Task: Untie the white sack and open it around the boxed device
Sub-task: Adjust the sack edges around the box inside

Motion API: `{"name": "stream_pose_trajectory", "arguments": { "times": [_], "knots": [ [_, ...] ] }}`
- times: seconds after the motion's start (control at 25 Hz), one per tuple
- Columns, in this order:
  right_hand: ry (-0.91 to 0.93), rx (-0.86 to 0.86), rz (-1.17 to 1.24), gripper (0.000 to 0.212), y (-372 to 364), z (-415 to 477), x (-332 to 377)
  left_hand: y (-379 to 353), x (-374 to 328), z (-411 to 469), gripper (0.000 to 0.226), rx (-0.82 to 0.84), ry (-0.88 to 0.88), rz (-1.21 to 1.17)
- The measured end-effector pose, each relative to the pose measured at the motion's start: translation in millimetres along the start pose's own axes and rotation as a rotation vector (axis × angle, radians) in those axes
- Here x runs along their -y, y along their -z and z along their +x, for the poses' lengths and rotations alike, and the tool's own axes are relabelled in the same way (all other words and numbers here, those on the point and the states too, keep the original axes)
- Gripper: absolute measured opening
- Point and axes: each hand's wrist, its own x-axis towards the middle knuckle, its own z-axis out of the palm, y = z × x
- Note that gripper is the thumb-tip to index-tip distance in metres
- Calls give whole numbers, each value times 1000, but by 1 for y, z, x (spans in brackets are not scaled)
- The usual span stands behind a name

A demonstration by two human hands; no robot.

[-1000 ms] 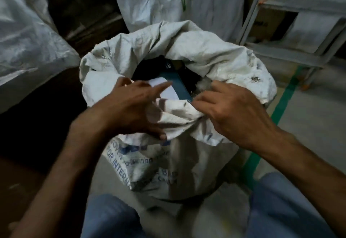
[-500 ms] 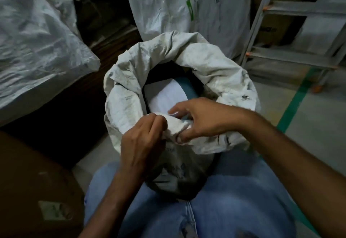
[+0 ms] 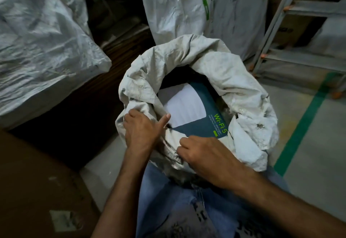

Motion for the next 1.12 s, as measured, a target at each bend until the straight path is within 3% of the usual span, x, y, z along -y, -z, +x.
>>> {"name": "stream_pose_trajectory", "arguments": {
  "times": [0.08,0.12,0.2,0.28,0.36,0.44,0.52,0.6,0.72,0.8,0.88,0.96,1.0,1.04,1.12],
  "knots": [
    [-69,126,71,20,7,4,-7,-9,3,11,57,-1,-36,-97],
    [-141,191,128,13,13,10,-15,-10,7,17,40,10,-28,-265],
    [-309,265,335,21,27,26,-29,-5,20,31,32,63,180,-818],
    [-375,162,458,22,35,48,-39,3,31,24,32,227,395,-1290],
    [-253,17,258,47,33,73,-51,9,37,11,33,413,448,-1586],
    [-82,36,-85,86,29,109,-60,14,34,2,32,521,482,-1710],
    [80,59,-388,88,20,153,-68,20,27,-3,33,542,494,-1591],
    [168,32,-495,69,10,197,-77,26,30,-1,20,522,532,-1405],
    [102,96,-232,27,15,242,-88,32,47,6,15,403,542,-1354],
    [-29,290,-35,24,23,266,-89,43,47,16,13,61,361,-1054],
    [-86,476,12,15,28,290,-81,55,34,30,39,-123,23,-668],
    [-141,628,71,18,27,310,-78,46,24,50,68,-105,-169,-260],
    [-147,640,118,27,26,318,-81,40,20,60,67,-108,-205,-90],
    [-161,590,164,38,26,321,-88,31,20,72,56,-121,-202,-24],
    [-164,370,195,48,18,312,-109,13,37,99,23,-103,-82,-223]
  ]
}}
